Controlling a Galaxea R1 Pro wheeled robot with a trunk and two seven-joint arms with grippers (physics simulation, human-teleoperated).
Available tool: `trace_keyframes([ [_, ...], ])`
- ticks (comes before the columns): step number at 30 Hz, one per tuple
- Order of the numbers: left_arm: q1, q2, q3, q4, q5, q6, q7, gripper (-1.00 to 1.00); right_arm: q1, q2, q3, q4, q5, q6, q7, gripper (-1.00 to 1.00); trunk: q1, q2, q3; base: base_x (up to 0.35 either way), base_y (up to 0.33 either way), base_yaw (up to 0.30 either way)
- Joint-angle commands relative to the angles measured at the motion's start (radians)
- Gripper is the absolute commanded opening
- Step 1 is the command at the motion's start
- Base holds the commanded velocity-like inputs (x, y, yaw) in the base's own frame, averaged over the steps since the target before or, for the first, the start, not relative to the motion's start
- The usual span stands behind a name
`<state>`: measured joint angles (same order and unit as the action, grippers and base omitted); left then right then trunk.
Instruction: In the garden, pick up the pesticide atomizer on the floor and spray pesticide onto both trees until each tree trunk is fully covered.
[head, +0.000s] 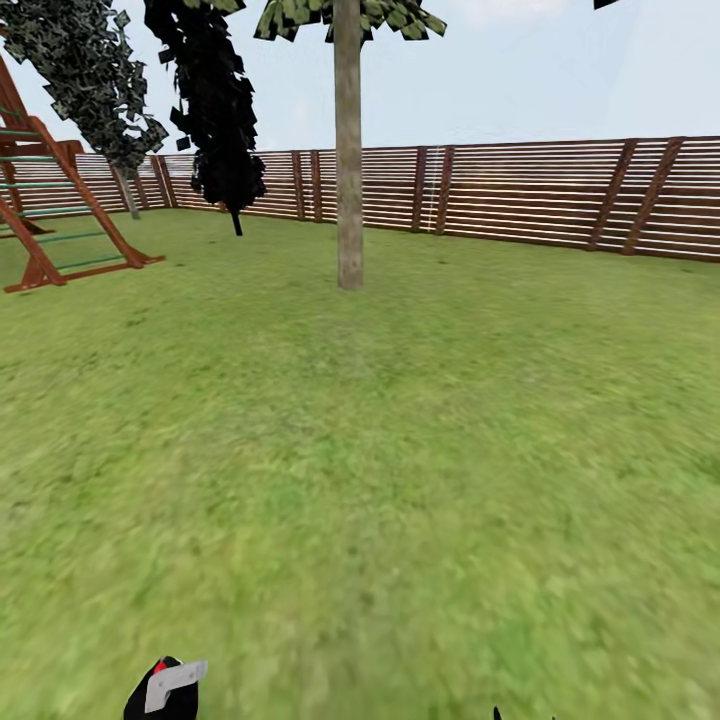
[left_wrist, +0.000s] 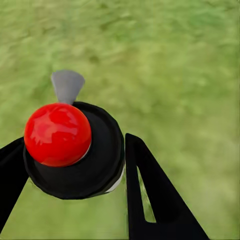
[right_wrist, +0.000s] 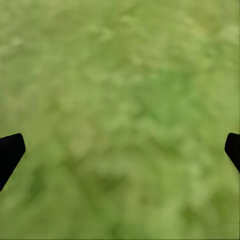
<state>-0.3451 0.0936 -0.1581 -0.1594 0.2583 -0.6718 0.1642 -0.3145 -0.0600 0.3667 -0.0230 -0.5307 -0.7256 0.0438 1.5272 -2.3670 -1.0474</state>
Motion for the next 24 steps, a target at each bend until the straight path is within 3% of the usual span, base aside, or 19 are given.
trace_keyframes([
  [1,0.000,0.000,0.000,0.000,0.000,0.000,0.000,-1.00,0.000,0.000,0.000,0.000,0.000,0.000,0.000,1.00,0.000,0.000,0.000,0.340,0.000,0.000],
  [24,0.000,0.000,0.000,0.000,0.000,0.000,0.000,-1.00,0.000,0.000,0.000,0.000,0.000,0.000,0.000,1.00,0.000,0.000,0.000,0.340,0.000,0.000],
])
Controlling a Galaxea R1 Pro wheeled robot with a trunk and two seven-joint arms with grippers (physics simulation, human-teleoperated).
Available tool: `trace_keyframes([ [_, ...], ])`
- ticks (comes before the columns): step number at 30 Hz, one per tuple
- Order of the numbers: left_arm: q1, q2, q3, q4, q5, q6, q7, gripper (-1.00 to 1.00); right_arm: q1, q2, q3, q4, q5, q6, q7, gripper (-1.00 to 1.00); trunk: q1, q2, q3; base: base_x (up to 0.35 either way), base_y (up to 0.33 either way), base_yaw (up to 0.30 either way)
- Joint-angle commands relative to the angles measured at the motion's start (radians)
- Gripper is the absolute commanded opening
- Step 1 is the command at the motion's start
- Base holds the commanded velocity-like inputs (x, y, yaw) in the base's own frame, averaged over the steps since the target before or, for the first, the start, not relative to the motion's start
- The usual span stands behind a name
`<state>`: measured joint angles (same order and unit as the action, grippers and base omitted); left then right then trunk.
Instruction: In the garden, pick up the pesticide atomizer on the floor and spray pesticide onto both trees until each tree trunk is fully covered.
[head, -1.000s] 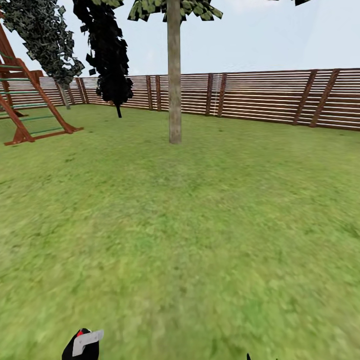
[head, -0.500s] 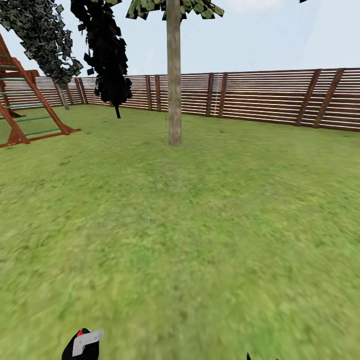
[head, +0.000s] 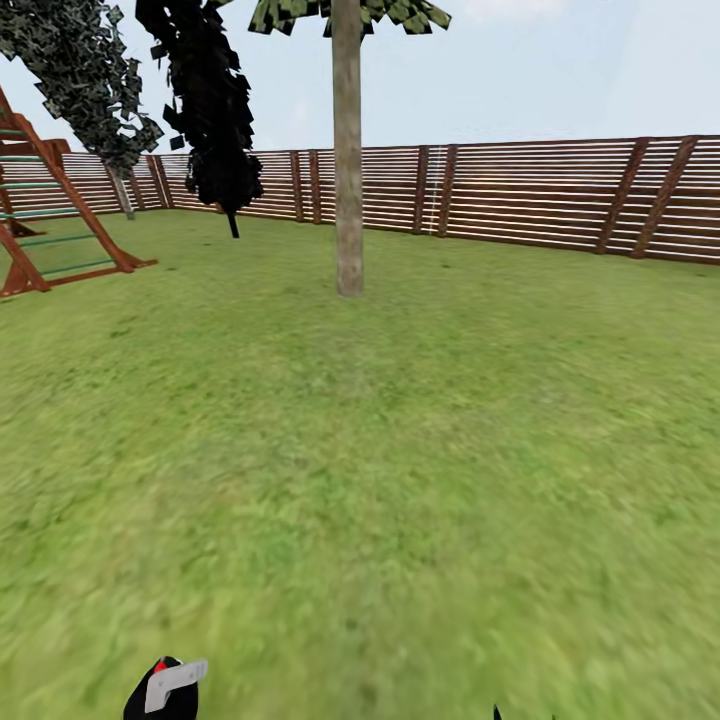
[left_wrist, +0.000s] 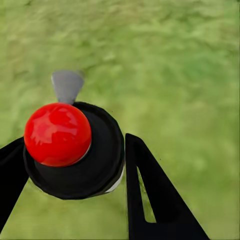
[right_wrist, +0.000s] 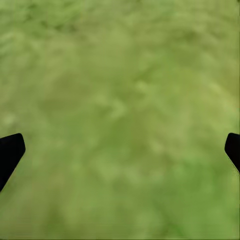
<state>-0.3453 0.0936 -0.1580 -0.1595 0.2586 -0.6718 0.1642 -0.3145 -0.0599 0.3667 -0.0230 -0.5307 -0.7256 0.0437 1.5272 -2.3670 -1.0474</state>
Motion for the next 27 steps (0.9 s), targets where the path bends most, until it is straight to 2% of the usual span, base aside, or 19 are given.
trace_keyframes([
  [1,0.000,0.000,0.000,0.000,0.000,0.000,0.000,-1.00,0.000,0.000,0.000,0.000,0.000,0.000,0.000,1.00,0.000,0.000,0.000,0.340,0.000,0.000],
  [27,0.000,0.000,0.000,0.000,0.000,0.000,0.000,-1.00,0.000,0.000,0.000,0.000,0.000,0.000,0.000,1.00,0.000,0.000,0.000,0.340,0.000,0.000],
])
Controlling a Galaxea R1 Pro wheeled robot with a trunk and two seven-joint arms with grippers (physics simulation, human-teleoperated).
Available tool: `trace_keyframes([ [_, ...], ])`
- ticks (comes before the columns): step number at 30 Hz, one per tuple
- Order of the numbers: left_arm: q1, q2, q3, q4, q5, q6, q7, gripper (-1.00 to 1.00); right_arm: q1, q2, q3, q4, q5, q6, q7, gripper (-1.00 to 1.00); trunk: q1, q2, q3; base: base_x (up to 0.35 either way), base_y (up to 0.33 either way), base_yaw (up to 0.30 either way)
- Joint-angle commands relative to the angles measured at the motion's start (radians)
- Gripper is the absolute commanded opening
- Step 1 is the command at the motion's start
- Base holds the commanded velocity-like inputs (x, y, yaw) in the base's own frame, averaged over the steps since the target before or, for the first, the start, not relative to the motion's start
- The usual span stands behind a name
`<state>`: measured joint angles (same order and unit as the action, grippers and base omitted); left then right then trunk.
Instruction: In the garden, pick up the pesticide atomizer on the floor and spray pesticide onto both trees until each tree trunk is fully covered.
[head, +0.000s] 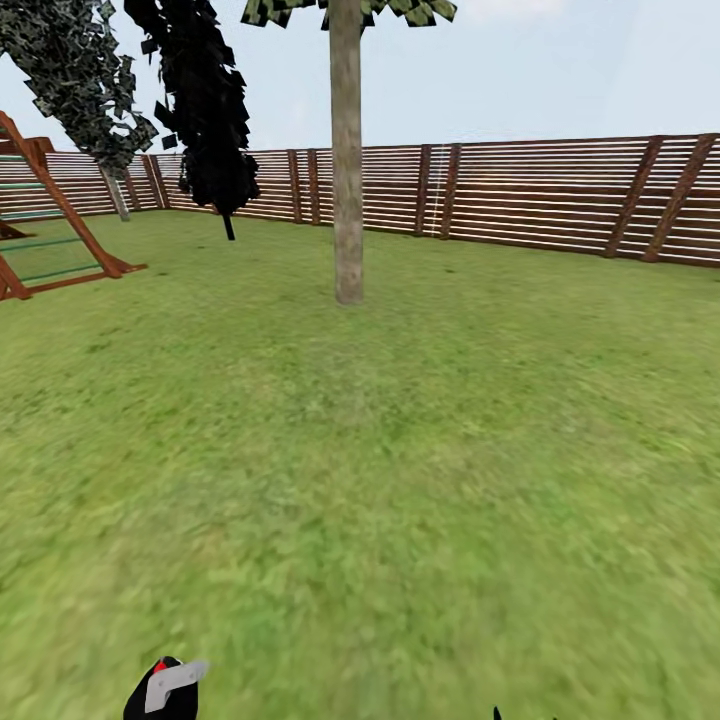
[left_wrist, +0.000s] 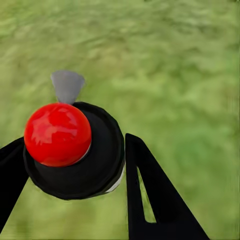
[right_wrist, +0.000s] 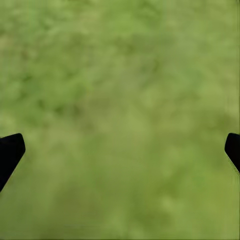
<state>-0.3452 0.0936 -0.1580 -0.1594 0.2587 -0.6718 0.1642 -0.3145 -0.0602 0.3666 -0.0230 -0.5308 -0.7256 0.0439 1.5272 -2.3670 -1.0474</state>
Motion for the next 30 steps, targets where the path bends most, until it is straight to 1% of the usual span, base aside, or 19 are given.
trace_keyframes([
  [1,0.000,0.000,0.000,0.000,0.000,0.000,0.000,-1.00,0.000,0.000,0.000,0.000,0.000,0.000,0.000,1.00,0.000,0.000,0.000,0.340,0.000,0.000],
  [30,0.000,0.000,0.000,0.000,-0.001,0.000,0.000,-1.00,0.000,0.000,0.000,0.000,0.000,0.000,-0.001,1.00,0.000,0.000,0.000,0.340,0.000,0.000],
])
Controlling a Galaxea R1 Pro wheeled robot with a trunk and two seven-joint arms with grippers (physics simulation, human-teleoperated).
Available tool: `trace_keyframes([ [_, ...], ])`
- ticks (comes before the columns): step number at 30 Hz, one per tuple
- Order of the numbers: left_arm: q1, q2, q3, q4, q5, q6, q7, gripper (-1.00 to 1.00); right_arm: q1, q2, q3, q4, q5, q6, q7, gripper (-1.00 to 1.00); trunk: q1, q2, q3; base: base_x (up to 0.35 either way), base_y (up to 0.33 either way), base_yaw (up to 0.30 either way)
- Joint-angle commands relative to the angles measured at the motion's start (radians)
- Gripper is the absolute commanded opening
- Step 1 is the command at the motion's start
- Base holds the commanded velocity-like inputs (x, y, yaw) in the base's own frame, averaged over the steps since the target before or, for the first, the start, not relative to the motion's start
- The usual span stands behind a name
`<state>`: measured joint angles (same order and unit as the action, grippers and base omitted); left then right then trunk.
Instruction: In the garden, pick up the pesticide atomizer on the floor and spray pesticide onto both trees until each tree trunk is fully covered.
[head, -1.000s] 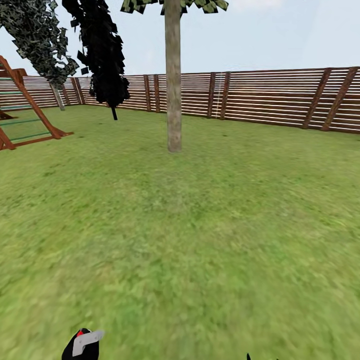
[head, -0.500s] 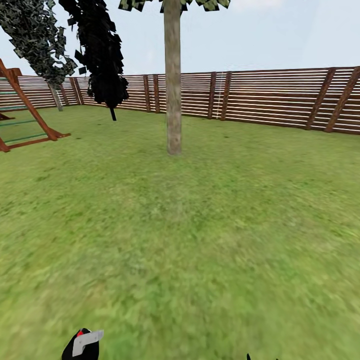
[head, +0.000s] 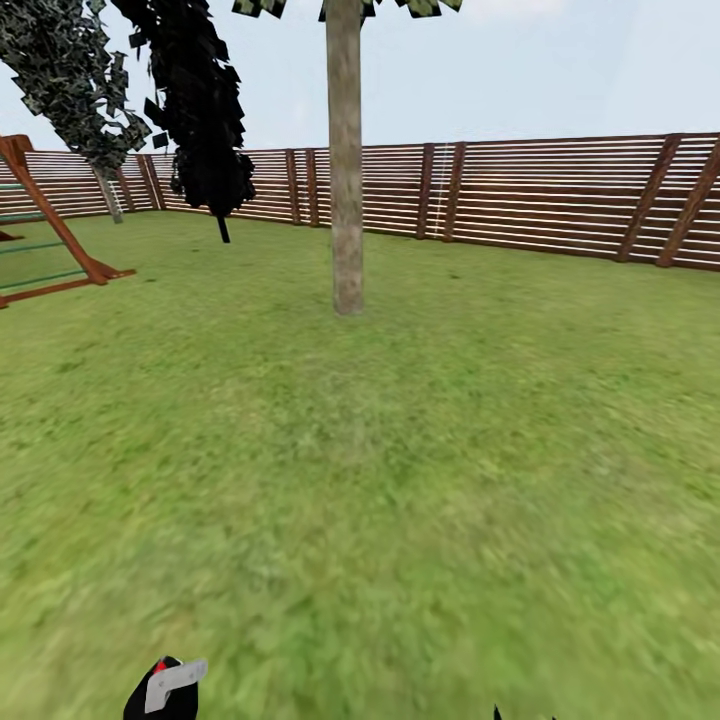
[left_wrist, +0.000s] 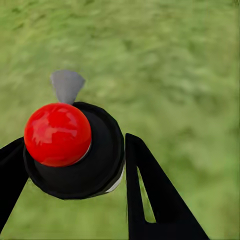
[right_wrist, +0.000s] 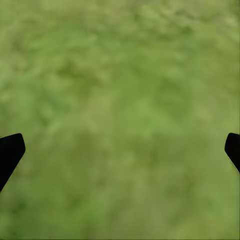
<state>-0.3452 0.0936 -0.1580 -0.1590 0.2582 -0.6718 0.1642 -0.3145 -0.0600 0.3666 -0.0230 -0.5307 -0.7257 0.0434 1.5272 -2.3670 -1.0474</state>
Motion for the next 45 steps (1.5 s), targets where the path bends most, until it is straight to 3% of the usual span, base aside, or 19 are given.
trace_keyframes([
  [1,0.000,0.000,0.000,0.000,0.000,0.000,0.000,-1.00,0.000,0.000,0.000,0.000,0.000,0.000,0.000,1.00,0.000,0.000,0.000,0.340,0.000,0.000],
  [45,0.000,0.000,0.000,0.000,0.000,0.000,0.000,-1.00,0.000,0.000,0.000,0.000,0.000,0.000,0.000,1.00,0.000,0.000,0.000,0.340,0.000,0.000],
])
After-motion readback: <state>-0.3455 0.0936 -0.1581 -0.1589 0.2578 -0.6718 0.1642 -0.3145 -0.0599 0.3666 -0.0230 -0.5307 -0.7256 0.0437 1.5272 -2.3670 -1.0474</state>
